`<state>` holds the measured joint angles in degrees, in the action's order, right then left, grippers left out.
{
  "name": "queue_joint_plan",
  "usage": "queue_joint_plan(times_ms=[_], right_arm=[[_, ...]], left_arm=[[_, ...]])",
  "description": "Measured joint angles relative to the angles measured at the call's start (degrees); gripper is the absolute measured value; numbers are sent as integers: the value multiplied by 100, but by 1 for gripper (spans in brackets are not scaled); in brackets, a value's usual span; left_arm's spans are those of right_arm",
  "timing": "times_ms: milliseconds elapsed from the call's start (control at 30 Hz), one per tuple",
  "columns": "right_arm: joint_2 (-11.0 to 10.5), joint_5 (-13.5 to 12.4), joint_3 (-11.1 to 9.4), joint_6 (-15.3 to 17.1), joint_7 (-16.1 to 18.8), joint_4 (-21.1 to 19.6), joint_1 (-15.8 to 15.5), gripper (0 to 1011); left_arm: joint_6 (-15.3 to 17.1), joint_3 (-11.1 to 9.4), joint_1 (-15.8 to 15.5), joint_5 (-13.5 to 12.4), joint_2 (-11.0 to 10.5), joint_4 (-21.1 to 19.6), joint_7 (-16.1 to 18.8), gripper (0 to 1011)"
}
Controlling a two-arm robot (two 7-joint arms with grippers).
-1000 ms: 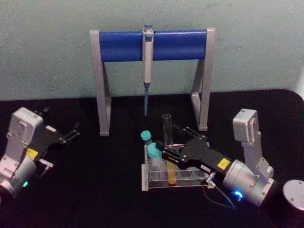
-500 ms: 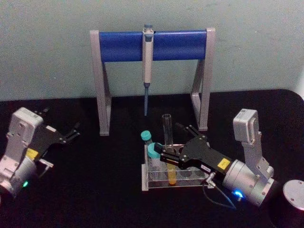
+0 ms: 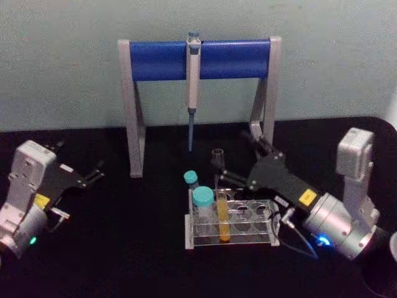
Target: Pick up the test tube from the test tube rack, shake it, then place it back into the test tube rack.
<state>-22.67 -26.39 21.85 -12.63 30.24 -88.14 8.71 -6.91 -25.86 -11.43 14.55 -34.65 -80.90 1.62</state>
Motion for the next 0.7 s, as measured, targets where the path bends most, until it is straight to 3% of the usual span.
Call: queue_joint_plan(times_ms=[167,300,500,700], right_arm=[[112,151,-280,-384,-425,-224,-231,1000],[311,499,-574,-545,-1083,-276,-453,1000],[529,838,-856,-494,-1746,-185,-617,1000],[673,1221,-1022,-80,-2293,-7,-732,1000]], left_arm=[[0,0,0,0,0,0,0,1001],[0,0,0,0,0,0,0,1001],[0,0,0,0,0,0,0,1001],[0,0,0,0,0,0,0,1001]])
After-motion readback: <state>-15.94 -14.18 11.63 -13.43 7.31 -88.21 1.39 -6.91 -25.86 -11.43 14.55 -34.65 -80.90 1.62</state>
